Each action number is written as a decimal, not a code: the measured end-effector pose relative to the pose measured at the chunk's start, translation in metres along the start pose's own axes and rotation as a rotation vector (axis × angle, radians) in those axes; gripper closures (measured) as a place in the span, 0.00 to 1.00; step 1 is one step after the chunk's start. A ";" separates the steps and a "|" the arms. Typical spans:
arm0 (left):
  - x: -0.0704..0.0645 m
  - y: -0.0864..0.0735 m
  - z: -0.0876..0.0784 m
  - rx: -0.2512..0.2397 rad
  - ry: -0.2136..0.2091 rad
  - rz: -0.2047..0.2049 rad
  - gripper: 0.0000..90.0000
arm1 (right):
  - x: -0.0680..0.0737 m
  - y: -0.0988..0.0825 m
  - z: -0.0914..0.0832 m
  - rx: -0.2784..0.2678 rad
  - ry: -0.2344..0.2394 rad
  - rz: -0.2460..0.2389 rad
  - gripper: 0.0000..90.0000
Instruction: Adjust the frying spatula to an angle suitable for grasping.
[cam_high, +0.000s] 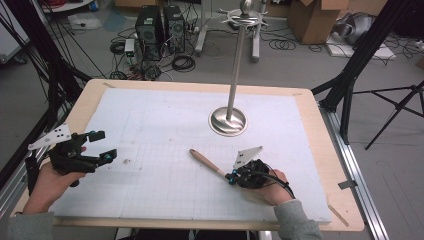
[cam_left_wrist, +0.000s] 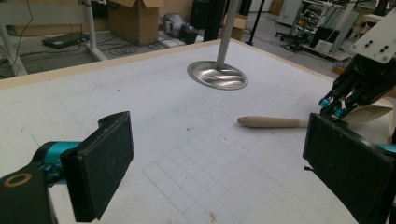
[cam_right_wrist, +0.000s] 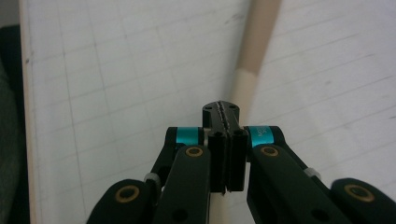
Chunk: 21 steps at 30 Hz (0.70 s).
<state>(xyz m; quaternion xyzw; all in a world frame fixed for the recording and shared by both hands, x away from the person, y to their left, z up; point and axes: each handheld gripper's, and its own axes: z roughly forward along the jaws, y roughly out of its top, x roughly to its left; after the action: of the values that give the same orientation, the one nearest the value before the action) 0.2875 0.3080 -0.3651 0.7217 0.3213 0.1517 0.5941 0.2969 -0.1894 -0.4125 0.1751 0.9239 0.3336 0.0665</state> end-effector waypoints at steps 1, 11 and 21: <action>0.000 0.000 0.001 0.000 -0.001 -0.002 0.10 | -0.001 0.002 -0.002 -0.007 -0.029 0.000 1.00; 0.000 -0.001 0.002 0.008 -0.001 -0.002 0.10 | 0.002 0.004 0.007 0.048 -0.009 -0.031 1.00; 0.000 -0.001 0.002 0.008 -0.001 -0.001 0.10 | 0.005 0.007 0.002 0.030 -0.037 -0.050 1.00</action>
<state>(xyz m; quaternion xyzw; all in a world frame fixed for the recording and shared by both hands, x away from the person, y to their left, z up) 0.2882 0.3066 -0.3666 0.7238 0.3220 0.1499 0.5916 0.2952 -0.1812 -0.4095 0.1589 0.9315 0.3147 0.0895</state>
